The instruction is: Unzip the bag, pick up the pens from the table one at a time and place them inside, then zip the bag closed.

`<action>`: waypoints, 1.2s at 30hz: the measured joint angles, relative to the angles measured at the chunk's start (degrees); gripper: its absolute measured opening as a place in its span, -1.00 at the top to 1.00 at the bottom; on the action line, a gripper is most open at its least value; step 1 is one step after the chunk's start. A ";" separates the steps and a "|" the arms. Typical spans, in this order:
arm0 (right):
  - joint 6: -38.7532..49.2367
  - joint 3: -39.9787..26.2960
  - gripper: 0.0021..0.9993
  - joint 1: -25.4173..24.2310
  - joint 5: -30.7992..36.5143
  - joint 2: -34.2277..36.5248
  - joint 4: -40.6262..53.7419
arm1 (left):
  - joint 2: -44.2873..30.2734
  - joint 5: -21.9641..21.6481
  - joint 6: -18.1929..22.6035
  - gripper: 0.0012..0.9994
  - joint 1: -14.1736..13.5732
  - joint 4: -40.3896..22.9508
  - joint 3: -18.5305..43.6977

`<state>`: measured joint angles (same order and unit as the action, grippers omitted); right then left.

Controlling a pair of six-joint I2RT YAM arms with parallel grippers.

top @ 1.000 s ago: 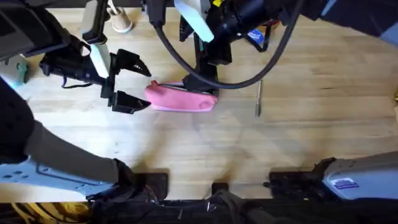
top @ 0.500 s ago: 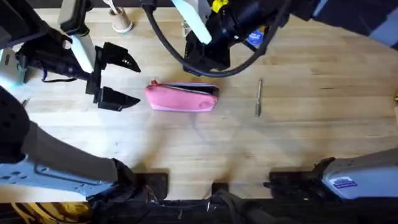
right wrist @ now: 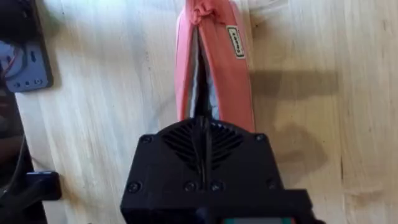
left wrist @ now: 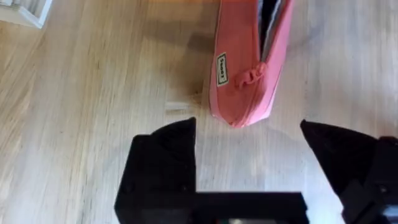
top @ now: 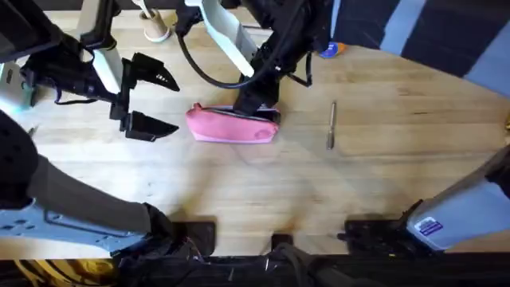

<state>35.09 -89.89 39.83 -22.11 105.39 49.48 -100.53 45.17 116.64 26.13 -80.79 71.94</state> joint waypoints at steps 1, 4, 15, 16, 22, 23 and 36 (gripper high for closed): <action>-0.08 -0.02 0.93 0.00 -0.14 0.44 -0.01 | -0.01 0.00 0.00 -0.99 0.00 0.09 0.00; -0.27 -0.02 0.93 0.00 -0.26 1.88 -0.27 | 0.00 0.00 0.00 -0.99 0.00 0.25 0.00; -0.62 -0.02 0.93 0.77 -6.67 8.02 -6.38 | 0.00 0.00 0.00 -0.99 0.00 0.47 0.00; -0.64 -0.02 0.93 1.09 -7.12 8.42 -6.45 | 0.00 0.00 0.00 -0.99 0.00 0.45 0.00; -1.03 -0.02 0.36 2.05 -8.04 9.52 -6.45 | -0.02 0.00 0.00 -0.99 0.00 0.45 0.00; -1.02 -0.02 0.04 2.03 -8.11 9.54 -6.55 | 0.00 0.00 0.00 -0.99 0.00 0.45 0.00; -1.04 -0.02 -0.99 2.05 -7.75 9.59 -6.62 | -0.01 0.00 0.00 -0.99 0.00 0.45 0.00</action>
<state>34.06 -89.91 41.89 -29.86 114.98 42.85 -100.54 45.17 116.64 26.13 -80.34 71.94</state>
